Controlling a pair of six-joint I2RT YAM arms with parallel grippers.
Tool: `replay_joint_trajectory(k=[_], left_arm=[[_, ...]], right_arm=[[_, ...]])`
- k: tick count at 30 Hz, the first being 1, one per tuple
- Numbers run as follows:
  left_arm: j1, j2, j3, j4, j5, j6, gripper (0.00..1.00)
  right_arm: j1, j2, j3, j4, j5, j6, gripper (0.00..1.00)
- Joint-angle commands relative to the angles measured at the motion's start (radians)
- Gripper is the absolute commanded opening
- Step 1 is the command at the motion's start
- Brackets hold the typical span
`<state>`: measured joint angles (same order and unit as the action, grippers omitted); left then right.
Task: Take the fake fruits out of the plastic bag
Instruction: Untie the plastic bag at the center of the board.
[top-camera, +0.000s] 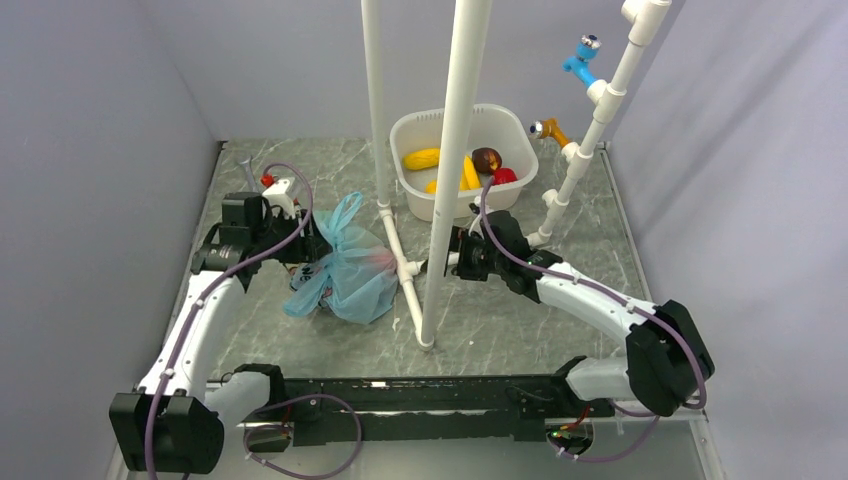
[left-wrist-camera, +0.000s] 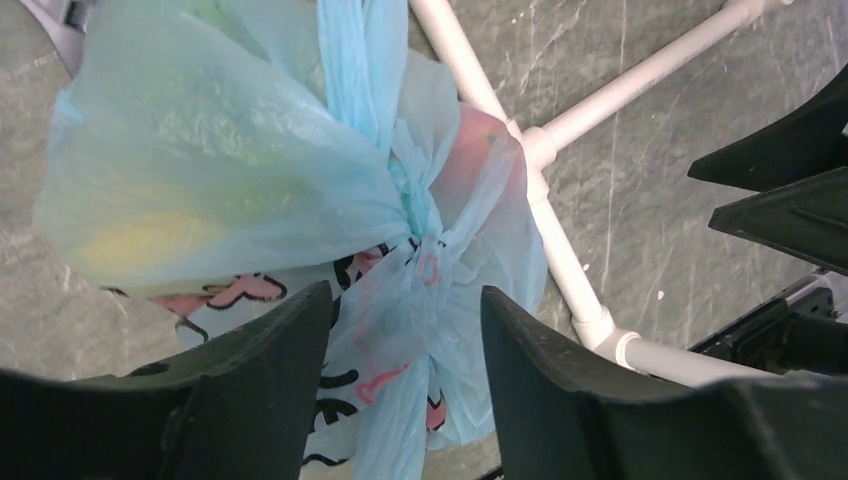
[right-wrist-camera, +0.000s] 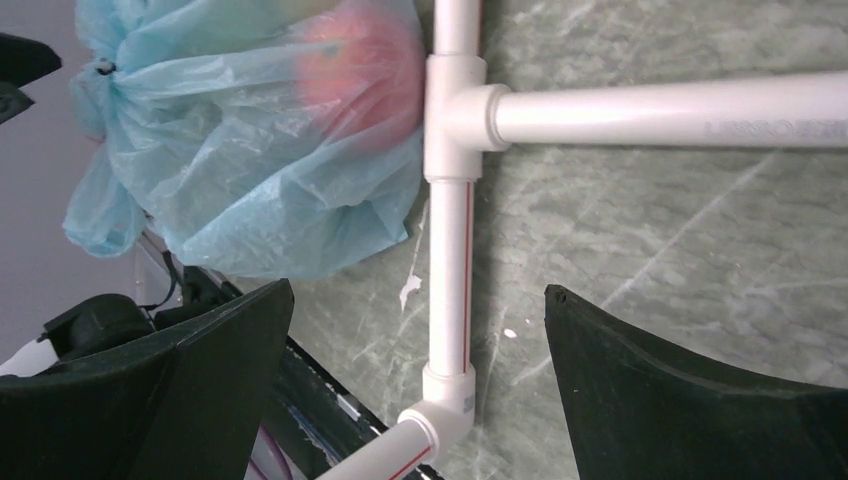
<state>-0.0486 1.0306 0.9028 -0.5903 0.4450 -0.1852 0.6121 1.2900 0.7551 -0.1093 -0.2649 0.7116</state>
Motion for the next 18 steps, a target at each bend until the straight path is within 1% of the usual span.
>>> replay_joint_trajectory(k=[1,2,5,8,10,12,15,18], left_arm=[[-0.011,-0.032,-0.035,0.13,0.031,0.017,0.59],[-0.01,-0.036,-0.058,0.155,0.034,0.005,0.57],[-0.012,-0.03,-0.054,0.129,0.056,0.017,0.54],[-0.013,-0.011,-0.071,0.111,0.055,0.043,0.55],[-0.024,0.009,-0.059,0.079,0.024,0.064,0.57],[-0.04,0.024,-0.05,0.057,-0.01,0.083,0.56],[-0.052,0.032,-0.051,0.05,-0.008,0.093,0.39],[-0.067,0.033,-0.053,0.05,0.003,0.098,0.27]], right_arm=[[0.021,0.008,0.027,0.188,-0.022,0.003,1.0],[0.024,0.016,0.026,0.214,-0.023,0.003,1.0],[0.028,0.062,0.056,0.235,-0.027,0.01,1.0],[0.049,0.101,0.102,0.245,-0.039,0.018,1.0],[0.072,0.112,0.113,0.27,-0.033,0.029,1.0],[0.094,0.122,0.123,0.287,-0.026,0.041,1.0],[0.12,0.138,0.125,0.308,-0.018,0.06,1.0],[0.134,0.151,0.13,0.312,-0.018,0.077,1.0]])
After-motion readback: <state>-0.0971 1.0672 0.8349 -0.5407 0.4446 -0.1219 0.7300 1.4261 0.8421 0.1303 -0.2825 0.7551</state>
